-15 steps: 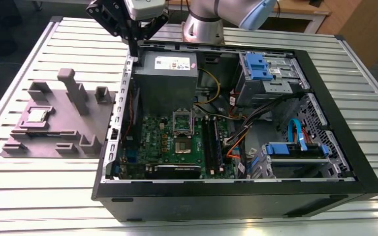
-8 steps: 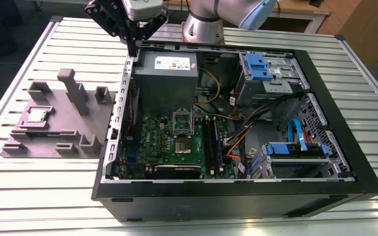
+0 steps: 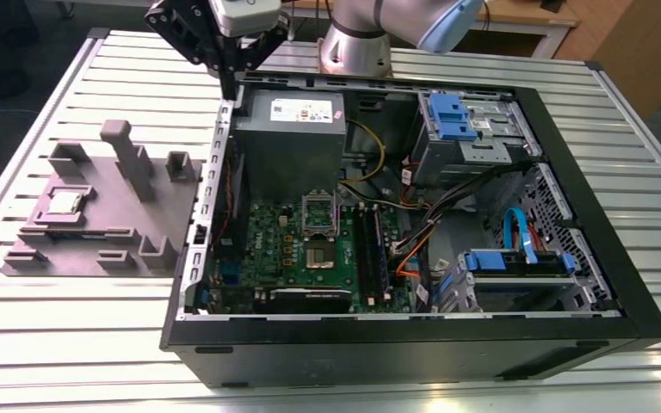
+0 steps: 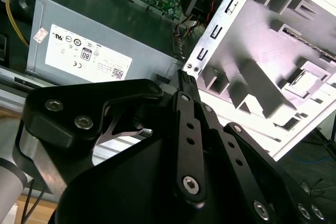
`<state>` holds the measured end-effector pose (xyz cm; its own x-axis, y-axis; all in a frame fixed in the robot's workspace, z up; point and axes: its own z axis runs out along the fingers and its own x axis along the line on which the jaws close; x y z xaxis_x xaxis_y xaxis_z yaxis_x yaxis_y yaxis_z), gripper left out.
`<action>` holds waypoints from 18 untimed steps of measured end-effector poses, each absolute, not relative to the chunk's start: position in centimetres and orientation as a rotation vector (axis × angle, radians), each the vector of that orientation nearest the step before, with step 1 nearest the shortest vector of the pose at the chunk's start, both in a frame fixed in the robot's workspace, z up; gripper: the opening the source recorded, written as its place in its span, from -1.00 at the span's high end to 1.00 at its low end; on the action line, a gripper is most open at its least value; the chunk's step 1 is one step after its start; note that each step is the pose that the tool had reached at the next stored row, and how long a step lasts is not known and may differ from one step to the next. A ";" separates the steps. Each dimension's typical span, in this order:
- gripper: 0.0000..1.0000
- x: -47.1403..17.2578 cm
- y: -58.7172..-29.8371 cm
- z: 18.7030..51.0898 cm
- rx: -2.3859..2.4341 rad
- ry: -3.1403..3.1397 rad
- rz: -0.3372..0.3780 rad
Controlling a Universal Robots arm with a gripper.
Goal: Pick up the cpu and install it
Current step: 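Reach for the cpu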
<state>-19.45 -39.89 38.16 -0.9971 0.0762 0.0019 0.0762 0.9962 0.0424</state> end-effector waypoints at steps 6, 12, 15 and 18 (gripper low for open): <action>0.80 -19.7 -39.9 38.1 -0.120 -3.138 -0.067; 0.80 -19.9 -39.9 38.1 -0.120 -3.137 -0.066; 0.80 -20.0 -39.9 38.0 -0.120 -3.137 -0.066; 0.80 -20.1 -39.9 38.0 -0.120 -3.137 -0.066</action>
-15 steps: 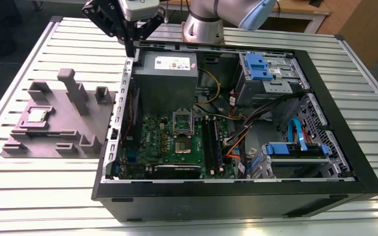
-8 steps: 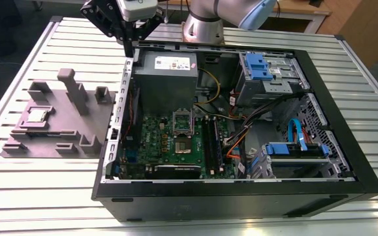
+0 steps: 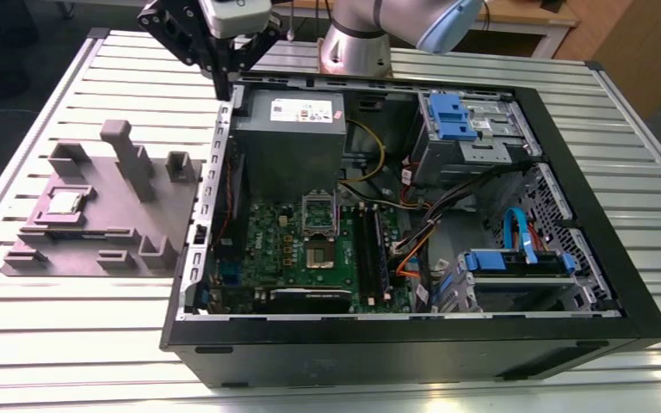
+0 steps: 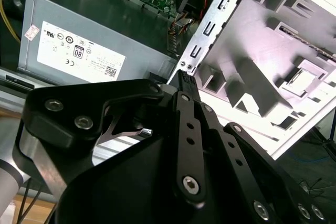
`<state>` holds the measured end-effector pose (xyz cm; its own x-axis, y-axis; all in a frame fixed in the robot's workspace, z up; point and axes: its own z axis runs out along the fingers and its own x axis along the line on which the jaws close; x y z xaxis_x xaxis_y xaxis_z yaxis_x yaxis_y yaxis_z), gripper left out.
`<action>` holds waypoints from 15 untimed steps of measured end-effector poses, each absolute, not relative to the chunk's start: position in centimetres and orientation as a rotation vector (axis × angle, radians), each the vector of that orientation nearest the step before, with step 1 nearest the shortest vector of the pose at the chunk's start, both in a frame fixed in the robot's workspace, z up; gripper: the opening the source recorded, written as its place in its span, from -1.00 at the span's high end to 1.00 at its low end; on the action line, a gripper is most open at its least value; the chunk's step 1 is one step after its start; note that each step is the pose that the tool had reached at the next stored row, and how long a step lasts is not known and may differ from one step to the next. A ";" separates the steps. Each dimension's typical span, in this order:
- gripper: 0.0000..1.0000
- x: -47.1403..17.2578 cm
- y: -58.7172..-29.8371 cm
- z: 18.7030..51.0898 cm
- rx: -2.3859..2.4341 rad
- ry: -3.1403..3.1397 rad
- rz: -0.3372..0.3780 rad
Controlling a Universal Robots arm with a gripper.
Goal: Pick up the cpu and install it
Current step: 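Reach for the cpu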
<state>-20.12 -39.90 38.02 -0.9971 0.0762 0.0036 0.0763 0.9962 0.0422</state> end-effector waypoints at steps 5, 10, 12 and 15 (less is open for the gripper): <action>0.80 -20.3 -39.9 38.0 -0.120 -3.136 -0.066; 0.80 -20.4 -39.9 37.9 -0.120 -3.135 -0.066; 0.80 -20.4 -39.9 37.9 -0.120 -3.135 -0.066; 0.80 -20.5 -39.9 37.9 -0.120 -3.134 -0.066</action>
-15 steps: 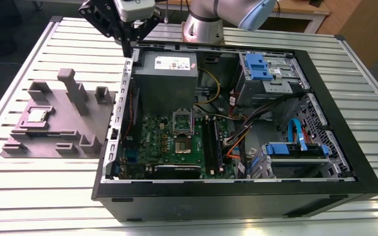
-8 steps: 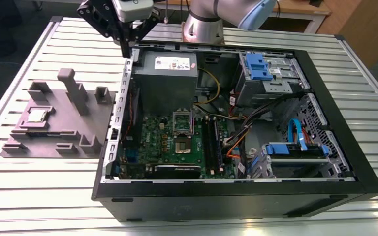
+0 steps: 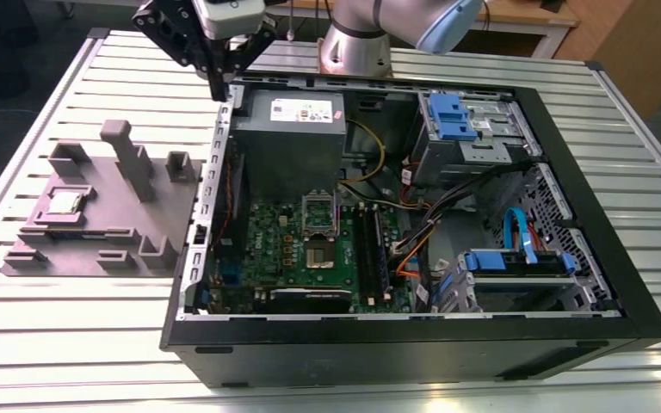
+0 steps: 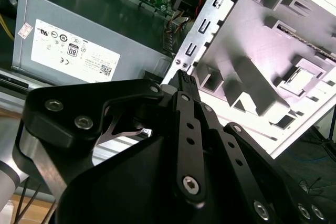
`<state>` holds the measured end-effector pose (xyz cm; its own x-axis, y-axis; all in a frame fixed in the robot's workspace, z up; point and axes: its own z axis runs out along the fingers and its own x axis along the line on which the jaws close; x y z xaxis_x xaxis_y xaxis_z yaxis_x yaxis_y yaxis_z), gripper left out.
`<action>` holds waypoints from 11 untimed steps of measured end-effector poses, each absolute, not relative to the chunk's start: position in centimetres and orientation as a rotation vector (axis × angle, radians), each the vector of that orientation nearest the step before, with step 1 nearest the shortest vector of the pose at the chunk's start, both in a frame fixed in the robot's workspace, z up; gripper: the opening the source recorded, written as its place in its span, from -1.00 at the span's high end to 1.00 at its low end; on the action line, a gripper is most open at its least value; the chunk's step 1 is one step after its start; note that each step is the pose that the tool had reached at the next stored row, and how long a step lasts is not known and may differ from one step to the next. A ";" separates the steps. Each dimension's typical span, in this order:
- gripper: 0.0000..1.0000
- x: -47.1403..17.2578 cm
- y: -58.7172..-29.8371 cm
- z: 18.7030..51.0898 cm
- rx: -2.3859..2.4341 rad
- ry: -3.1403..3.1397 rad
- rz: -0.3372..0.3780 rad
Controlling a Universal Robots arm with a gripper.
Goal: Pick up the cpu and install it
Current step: 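Reach for the cpu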
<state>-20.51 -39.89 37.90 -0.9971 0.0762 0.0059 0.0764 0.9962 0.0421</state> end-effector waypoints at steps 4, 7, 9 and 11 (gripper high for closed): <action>0.80 -20.7 -39.9 37.9 -0.120 -3.134 -0.066; 0.80 -20.8 -39.9 37.8 -0.120 -3.133 -0.066; 0.80 -20.9 -39.9 37.8 -0.120 -3.132 -0.066; 0.80 -21.1 -39.9 37.8 -0.120 -3.132 -0.066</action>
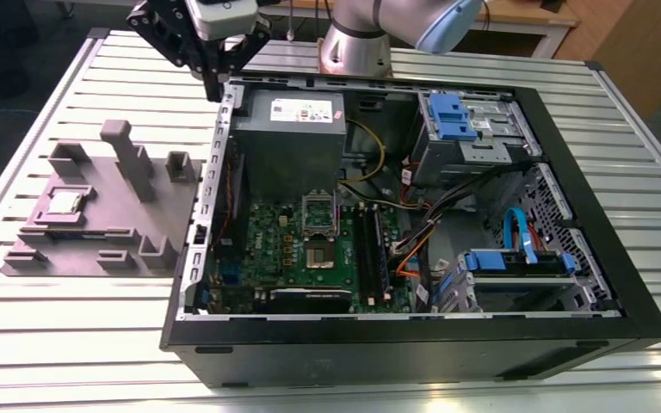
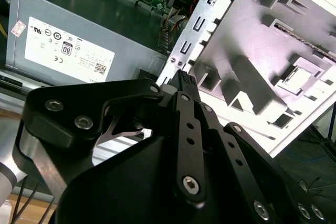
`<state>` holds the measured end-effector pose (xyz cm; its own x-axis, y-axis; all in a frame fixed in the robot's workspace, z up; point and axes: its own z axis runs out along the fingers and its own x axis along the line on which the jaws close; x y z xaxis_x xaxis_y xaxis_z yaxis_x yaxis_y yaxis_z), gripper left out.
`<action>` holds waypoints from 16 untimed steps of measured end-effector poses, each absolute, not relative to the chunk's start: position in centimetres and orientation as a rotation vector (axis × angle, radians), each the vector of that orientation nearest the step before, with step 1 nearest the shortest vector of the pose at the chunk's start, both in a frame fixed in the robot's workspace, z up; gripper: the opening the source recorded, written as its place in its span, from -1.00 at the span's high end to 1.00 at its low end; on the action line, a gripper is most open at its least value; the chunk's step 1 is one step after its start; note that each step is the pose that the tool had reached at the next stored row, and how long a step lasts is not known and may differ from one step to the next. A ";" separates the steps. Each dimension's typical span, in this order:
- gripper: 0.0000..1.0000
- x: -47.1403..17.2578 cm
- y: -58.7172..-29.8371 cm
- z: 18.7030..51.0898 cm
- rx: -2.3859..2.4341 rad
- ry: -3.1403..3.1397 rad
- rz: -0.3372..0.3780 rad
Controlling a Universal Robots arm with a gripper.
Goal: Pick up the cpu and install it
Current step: 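Reach for the cpu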
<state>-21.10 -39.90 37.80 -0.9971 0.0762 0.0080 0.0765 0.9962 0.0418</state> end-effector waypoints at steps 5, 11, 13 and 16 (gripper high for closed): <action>0.80 -21.8 -39.9 37.7 -0.120 -3.132 -0.066; 0.80 -22.1 -39.9 37.7 -0.120 -3.132 -0.066; 0.80 -22.2 -39.9 37.7 -0.120 -3.132 -0.066; 0.80 -22.2 -39.9 37.7 -0.120 -3.132 -0.066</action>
